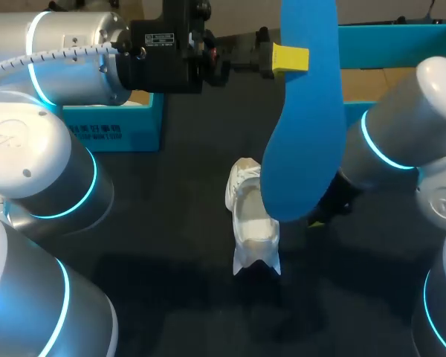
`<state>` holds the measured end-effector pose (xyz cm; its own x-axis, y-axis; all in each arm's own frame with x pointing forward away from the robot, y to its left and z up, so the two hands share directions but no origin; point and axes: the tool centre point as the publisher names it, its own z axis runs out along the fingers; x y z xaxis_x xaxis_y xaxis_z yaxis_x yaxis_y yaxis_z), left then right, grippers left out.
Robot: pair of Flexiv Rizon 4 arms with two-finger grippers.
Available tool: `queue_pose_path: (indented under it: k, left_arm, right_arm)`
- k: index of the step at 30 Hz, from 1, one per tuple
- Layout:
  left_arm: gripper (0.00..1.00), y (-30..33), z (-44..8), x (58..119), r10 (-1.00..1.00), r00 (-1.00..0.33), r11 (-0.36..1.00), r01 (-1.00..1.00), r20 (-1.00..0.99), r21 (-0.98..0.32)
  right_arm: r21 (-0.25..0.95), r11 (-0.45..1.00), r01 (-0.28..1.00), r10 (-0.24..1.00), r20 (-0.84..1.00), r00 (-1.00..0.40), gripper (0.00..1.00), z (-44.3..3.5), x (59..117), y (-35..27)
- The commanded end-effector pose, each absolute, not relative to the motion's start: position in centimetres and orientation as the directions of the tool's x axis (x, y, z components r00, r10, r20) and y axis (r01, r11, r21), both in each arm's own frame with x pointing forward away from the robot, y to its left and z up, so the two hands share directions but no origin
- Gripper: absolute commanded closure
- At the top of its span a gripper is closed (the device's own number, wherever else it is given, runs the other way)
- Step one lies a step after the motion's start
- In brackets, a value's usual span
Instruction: Take the shoe out of the shoebox, open the shoe tongue, remove and reinsert the insole, then place the shoe into the shoebox
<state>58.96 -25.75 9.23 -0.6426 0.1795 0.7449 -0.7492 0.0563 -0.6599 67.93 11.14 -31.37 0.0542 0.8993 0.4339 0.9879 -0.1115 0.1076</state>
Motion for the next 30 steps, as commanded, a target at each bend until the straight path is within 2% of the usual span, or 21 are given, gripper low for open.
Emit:
queue_pose_path:
  k: [1,7,14,20,21,30]
  left_arm:
    - [1.0,-26.0,9.2,58.9,0.177,-0.642,0.054,-0.75,0.746,-0.659]
    - [1.0,-26.0,9.2,58.9,0.177,-0.642,0.054,-0.75,0.746,-0.659]
    - [1.0,-26.0,9.2,58.9,0.177,-0.642,0.054,-0.75,0.746,-0.659]
    - [1.0,-26.0,9.2,58.9,0.177,-0.642,0.054,-0.75,0.746,-0.659]
    - [1.0,-26.0,9.2,58.9,0.177,-0.642,0.054,-0.75,0.746,-0.659]
    - [1.0,-26.0,9.2,58.9,0.177,-0.642,0.054,-0.75,0.746,-0.659]
  right_arm:
    - [0.111,-0.113,0.987,0.895,0.443,0.053,0.0,-31.4,67.6,10.8]
    - [0.106,-0.1,0.989,0.888,0.459,0.041,0.0,-31.2,67.5,10.7]
    - [0.068,-0.172,0.983,0.748,0.658,0.085,0.0,-28.7,67.0,8.3]
    - [0.034,-0.171,0.985,0.679,0.728,0.093,0.0,-27.4,67.9,6.6]
    - [0.034,-0.166,0.986,0.703,0.705,0.094,0.0,-27.2,68.1,6.3]
    - [0.029,-0.239,0.971,0.594,0.795,0.123,0.0,-23.8,69.8,4.4]
